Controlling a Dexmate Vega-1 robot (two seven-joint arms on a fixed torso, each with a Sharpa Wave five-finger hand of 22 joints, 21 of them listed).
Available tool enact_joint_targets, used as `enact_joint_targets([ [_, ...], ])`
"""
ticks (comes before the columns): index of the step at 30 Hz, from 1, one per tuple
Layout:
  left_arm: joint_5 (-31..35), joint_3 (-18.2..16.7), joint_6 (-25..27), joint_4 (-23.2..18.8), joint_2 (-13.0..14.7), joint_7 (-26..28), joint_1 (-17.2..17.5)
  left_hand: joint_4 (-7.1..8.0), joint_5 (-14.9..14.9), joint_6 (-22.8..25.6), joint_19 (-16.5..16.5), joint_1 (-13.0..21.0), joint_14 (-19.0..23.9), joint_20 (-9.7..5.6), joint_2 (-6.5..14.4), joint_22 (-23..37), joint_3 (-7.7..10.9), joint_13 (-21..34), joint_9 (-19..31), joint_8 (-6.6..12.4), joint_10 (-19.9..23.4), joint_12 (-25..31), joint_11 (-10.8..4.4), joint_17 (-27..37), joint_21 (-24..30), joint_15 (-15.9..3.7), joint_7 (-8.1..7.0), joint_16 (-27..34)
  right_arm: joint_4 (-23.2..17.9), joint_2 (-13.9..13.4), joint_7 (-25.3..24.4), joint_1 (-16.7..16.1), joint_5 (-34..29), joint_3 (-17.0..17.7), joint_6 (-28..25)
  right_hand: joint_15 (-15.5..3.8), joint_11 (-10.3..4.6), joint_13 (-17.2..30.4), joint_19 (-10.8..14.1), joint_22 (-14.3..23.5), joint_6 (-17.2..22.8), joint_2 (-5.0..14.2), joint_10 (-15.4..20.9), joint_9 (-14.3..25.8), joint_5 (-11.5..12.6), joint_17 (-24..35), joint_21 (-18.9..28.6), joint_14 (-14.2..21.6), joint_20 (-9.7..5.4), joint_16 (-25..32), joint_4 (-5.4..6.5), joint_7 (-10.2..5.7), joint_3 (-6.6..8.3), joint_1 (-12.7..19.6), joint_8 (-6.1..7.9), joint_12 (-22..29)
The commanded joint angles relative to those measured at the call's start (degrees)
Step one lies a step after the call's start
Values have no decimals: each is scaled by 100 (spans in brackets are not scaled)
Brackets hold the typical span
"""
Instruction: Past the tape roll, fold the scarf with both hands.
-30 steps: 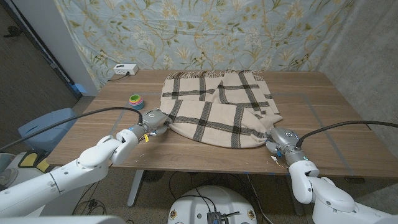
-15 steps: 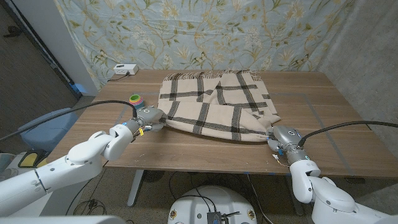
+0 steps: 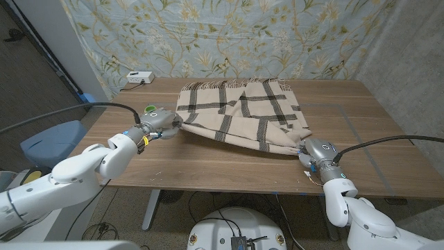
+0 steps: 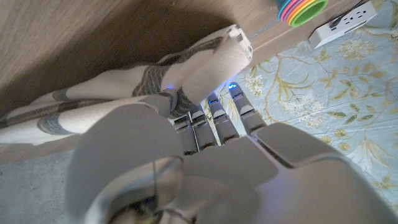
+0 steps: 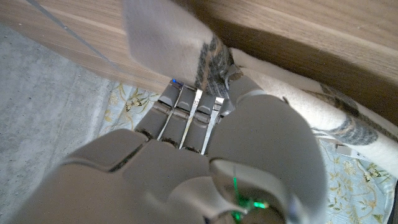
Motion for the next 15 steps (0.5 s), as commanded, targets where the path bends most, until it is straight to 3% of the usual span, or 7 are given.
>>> enact_joint_targets([
  [1, -315, -1361, -1310, -29, -704, 419, 867, -105, -62, 65, -16, 54, 27, 98, 3, 20, 0, -4, -32, -40, 35, 25, 79, 15, 6, -106, 73, 21, 9, 39, -151, -144, -48, 131, 94, -867, 26, 31, -13, 32, 17, 33, -15, 35, 37, 16, 45, 37, 0, -22, 19, 24, 11, 52, 8, 53],
  [7, -269, -1699, -1793, -22, -1160, 147, 867, -300, -157, 199, -56, 108, 43, 242, 19, 27, -59, -32, -110, -82, 74, 41, 124, 31, -3, -49, 195, 53, 33, 44, -203, -192, -75, 175, 171, -865, 20, 48, -15, 32, 27, 32, -19, 38, 40, 28, 53, 48, 1, -39, 19, 31, 11, 62, 8, 71],
  [8, -46, -1712, -1734, -75, -1196, 130, 872, -307, -163, 215, -56, 109, 45, 236, 24, 27, -63, -34, -116, -83, 80, 43, 117, 34, -2, -57, 181, 56, 36, 63, -212, -199, -71, 186, 172, -860, 9, 50, -14, 32, 30, 32, -21, 39, 41, 28, 54, 47, 2, -45, 21, 32, 11, 60, 9, 74],
  [9, 321, -1684, -1632, -141, -1226, 187, 885, -446, -215, 364, 10, 147, 86, 184, -38, 33, -103, -46, -163, -83, 171, 76, 80, 21, 31, -129, 88, 68, 41, 58, -220, -210, -67, 200, 202, -861, 22, 53, -13, 32, 35, 33, -16, 39, 42, 28, 56, 48, 4, -49, 21, 31, 13, 63, 11, 79],
  [11, 1335, -1510, -1426, -193, -1307, 602, 898, -790, -289, 1072, 365, 208, 350, 31, -189, 50, -384, -65, -298, -33, 572, 194, -98, 14, 203, -447, -131, 143, 55, 76, -243, -224, -75, 216, 224, -859, 34, 58, -16, 32, 35, 32, -10, 40, 43, 32, 57, 55, 2, -53, 23, 27, 12, 62, 10, 87],
  [13, 2436, -1250, -1062, -212, -1331, 894, 868, -885, -244, 1709, 642, 74, 614, -218, -424, 66, -776, -62, -347, 25, 895, 272, -243, 22, 349, -706, -298, 180, 68, 75, -256, -242, -68, 240, 277, -865, 24, 63, -14, 32, 36, 32, -15, 40, 44, 37, 60, 65, 5, -54, 21, 29, 12, 68, 10, 91],
  [15, 2958, -1091, -892, -169, -1346, 976, 796, -857, -150, 1981, 777, -54, 764, -354, -566, 82, -964, -45, -350, 11, 1047, 303, -369, 25, 434, -835, -380, 156, 89, 94, -253, -233, -80, 240, 300, -866, 30, 68, -15, 32, 40, 28, -8, 41, 44, 43, 63, 75, 3, -55, 20, 47, 9, 70, 10, 100],
])
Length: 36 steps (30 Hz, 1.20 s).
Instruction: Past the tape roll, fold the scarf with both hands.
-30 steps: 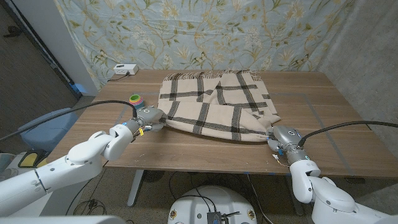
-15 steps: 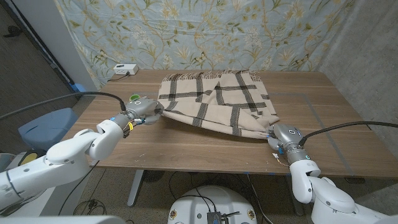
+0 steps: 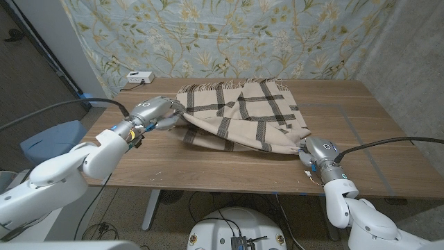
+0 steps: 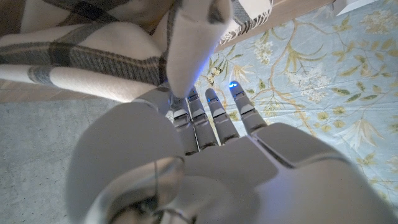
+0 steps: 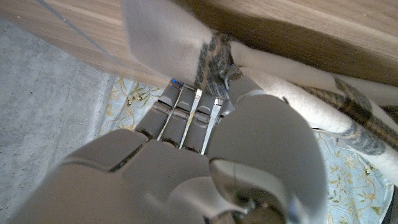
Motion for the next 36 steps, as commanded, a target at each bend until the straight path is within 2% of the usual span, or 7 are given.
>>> enact_joint_targets([
  [1, 3075, 223, 376, -84, -498, 700, 31, -38, 157, 647, 321, -193, 338, -276, -295, 42, -416, 38, -9, 42, 349, 79, -292, 28, 187, -859, -198, 12, 75, 53, -77, -67, -33, 89, 173, -868, 4, 21, -15, 33, 40, 29, 9, 10, 23, 22, 23, 82, 4, -14, 20, 49, 9, 73, 25, 38],
  [7, 2795, 108, 56, -84, -628, 822, 15, 158, 460, 434, 262, -244, 198, -322, -10, 54, -481, 113, 327, 116, 183, -30, -303, 66, 210, -871, -276, -80, 116, 113, -186, -141, -49, 165, 250, -875, -22, 37, -35, 33, 43, 14, 4, 13, 23, 44, 24, 105, -12, -15, 14, 48, -3, 83, 24, 55],
  [15, 1673, -301, -834, -30, -915, 784, -19, 608, 970, -506, 278, -293, 67, -375, 384, 130, -494, 376, 1431, 674, -311, -152, -386, 150, 417, -662, 45, -49, 301, 584, -1347, -603, -365, 441, 364, -880, -568, 317, -237, 90, -58, 171, -30, 301, 125, 252, 41, 332, -308, 43, 247, -149, -104, -16, 141, 296],
  [20, 420, -628, -1873, 203, -1026, 376, -103, 754, 1085, -757, 253, -260, 59, -348, 411, 171, -421, 483, 1779, 880, -376, -130, -401, 176, 504, -575, 178, -27, 492, 946, -2233, -916, -571, 723, 646, -890, -634, 516, -259, 121, -115, 196, -92, 488, 208, 315, 91, 413, -315, 3, 400, -239, -97, -80, 251, 439],
  [27, -1058, -836, -3063, 641, -1247, -340, -357, 866, 1156, -925, 202, -209, 82, -298, 406, 206, -336, 593, 2123, 1123, -318, -68, -318, 199, 585, -540, 292, 4, 1013, 1669, -3624, -1107, -962, 1088, 1383, -901, -681, 793, -285, 154, -215, 169, -219, 743, 305, 380, 160, 434, -298, -111, 510, -278, -56, -84, 419, 615],
  [33, -2482, -726, -3906, 1136, -1401, -1020, -727, 911, 1179, -978, 156, -189, 59, -255, 400, 218, -304, 644, 2277, 1245, -335, -61, -330, 207, 613, -513, 293, 2, 1436, 2834, -3624, -1251, -2041, 1808, 2506, -907, -732, 950, -315, 169, -292, 147, -281, 892, 350, 423, 196, 442, -307, -177, 548, -325, -50, -80, 516, 717],
  [36, -2826, -682, -4102, 1259, -1514, -1221, -874, 936, 1190, -1010, 139, -179, 56, -244, 399, 224, -287, 671, 2358, 1308, -359, -62, -297, 212, 632, -508, 290, 5, 1544, 3142, -3624, -1162, -2241, 2020, 2932, -906, -736, 1030, -328, 176, -326, 149, -313, 970, 373, 443, 217, 452, -313, -212, 581, -339, -49, -90, 569, 769],
])
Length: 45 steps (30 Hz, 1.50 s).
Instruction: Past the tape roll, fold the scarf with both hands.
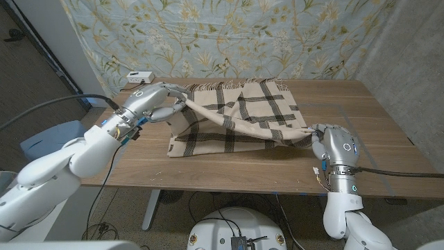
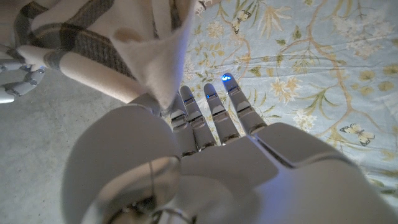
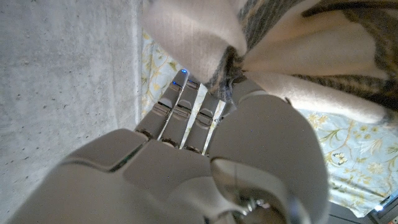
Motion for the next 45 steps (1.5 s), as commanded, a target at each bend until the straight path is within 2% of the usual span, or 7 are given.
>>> enact_joint_targets([
  [1, -3793, -28, -2655, 717, -403, -1642, -571, 57, 62, -213, -47, 146, -27, 26, 71, 17, 39, 50, 109, 100, 24, 37, 7, 15, 41, -514, 178, 42, 647, 1594, -660, -88, -1215, 928, 1624, -806, -31, 133, -11, 18, -73, 25, -16, 265, 57, 50, 60, 70, -248, -36, 72, 0, 11, -10, 100, 93],
  [7, -3142, -170, -2586, 617, -840, -1441, -772, 106, 80, -301, -86, 166, -53, 37, 61, 28, 72, 108, 282, 230, -7, 41, 3, 26, 81, -510, 175, 41, 703, 1497, -643, 284, -1159, 921, 1898, -809, -56, 289, -21, 30, -134, 16, -65, 417, 101, 95, 108, 96, -236, -100, 120, -28, 14, -17, 213, 198],
  [11, -2211, -232, -2291, 476, -1149, -1077, -955, 123, 85, -316, -106, 171, -71, 40, 54, 30, 80, 129, 343, 282, -25, 39, -17, 30, 92, -515, 162, 37, 757, 1317, -500, 608, -1120, 807, 1924, -805, -65, 382, -27, 36, -170, 4, -104, 509, 126, 123, 139, 101, -230, -144, 140, -33, 11, -17, 284, 258],
  [16, -1163, -163, -1761, 316, -1268, -745, -1235, 152, 92, -350, -116, 175, -79, 29, 40, 33, 87, 161, 439, 363, -32, 45, -31, 35, 117, -532, 147, 40, 937, 1149, -317, 1089, -987, 669, 2035, -798, -71, 470, -36, 40, -196, -10, -124, 597, 146, 151, 169, 101, -222, -191, 166, -36, 0, -31, 358, 319],
  [26, -529, 230, -888, 306, -955, -654, -1805, 209, 108, -429, -158, 187, -127, 22, 21, 32, 101, 235, 659, 551, -82, 41, -43, 44, 170, -546, 105, 36, 1409, 1016, -1, 2119, -770, 311, 2190, -809, -77, 609, -61, 44, -248, -20, -154, 742, 182, 199, 218, 100, -222, -274, 188, -56, -4, -27, 478, 419],
  [31, -96, 521, -381, 334, -766, -507, -2042, 225, 111, -464, -167, 192, -143, 26, 14, 31, 106, 259, 729, 610, -92, 41, -40, 46, 188, -552, 98, 35, 1636, 976, 123, 2554, -636, 176, 2265, -811, -81, 607, -73, 45, -262, -28, -163, 795, 192, 222, 238, 103, -226, -301, 196, -60, -12, -29, 524, 424],
  [45, 404, 1443, 830, 665, -163, -315, -2857, 260, 117, -547, -182, 207, -176, 3, 3, 23, 118, 318, 905, 761, -140, 31, -54, 49, 240, -557, 75, 36, 2416, 982, 574, 3833, -368, -262, 2342, -807, -83, 585, -99, 45, -315, -27, -170, 900, 220, 277, 291, 115, -237, -378, 222, -67, -23, -30, 616, 435],
])
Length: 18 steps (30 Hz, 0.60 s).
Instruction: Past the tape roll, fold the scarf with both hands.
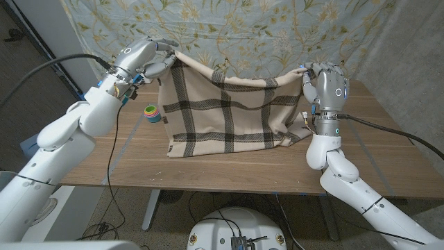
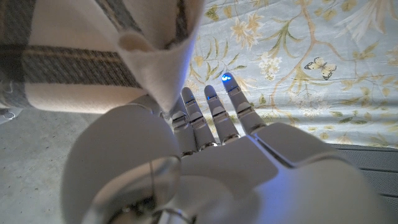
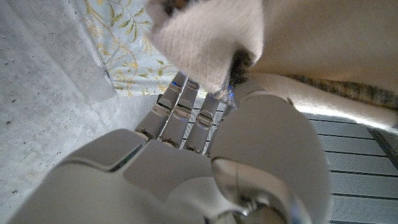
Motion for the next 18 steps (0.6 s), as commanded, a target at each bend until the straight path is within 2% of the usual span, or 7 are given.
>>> enact_joint_targets([
  [1, 583, 791, 1106, 273, 483, 191, -735, 35, 25, -217, -26, 152, -9, 11, 59, 21, 34, 31, 55, 73, 79, 31, -108, 19, 72, -537, 164, 38, 713, -10, 395, 1162, 223, -412, 90, -809, -31, -12, -34, 19, -22, 44, -19, 794, 37, 24, 37, 56, -246, -51, 34, 4, 19, 36, 57, 22],
  [7, 788, 1358, 1528, 509, 698, 178, -1248, 46, 25, -242, -34, 158, -25, 8, 59, 18, 41, 51, 112, 125, 67, 29, -104, 20, 89, -529, 171, 36, 1200, 55, 622, 1778, 280, -698, 130, -809, -34, -40, -43, 18, -24, 40, -20, 783, 46, 49, 61, 61, -245, -83, 38, 4, 14, 39, 70, 17],
  [18, 1153, 2245, 2181, 852, 873, 105, -2074, 66, 21, -291, -51, 172, -58, -6, 62, 9, 59, 92, 229, 234, 40, 24, -107, 22, 126, -525, 172, 34, 1955, 179, 826, 2605, 432, -1121, 251, -812, -26, -94, -45, 15, -13, 46, -14, 762, 67, 91, 114, 80, -236, -145, 54, 14, 12, 45, 102, 11],
])
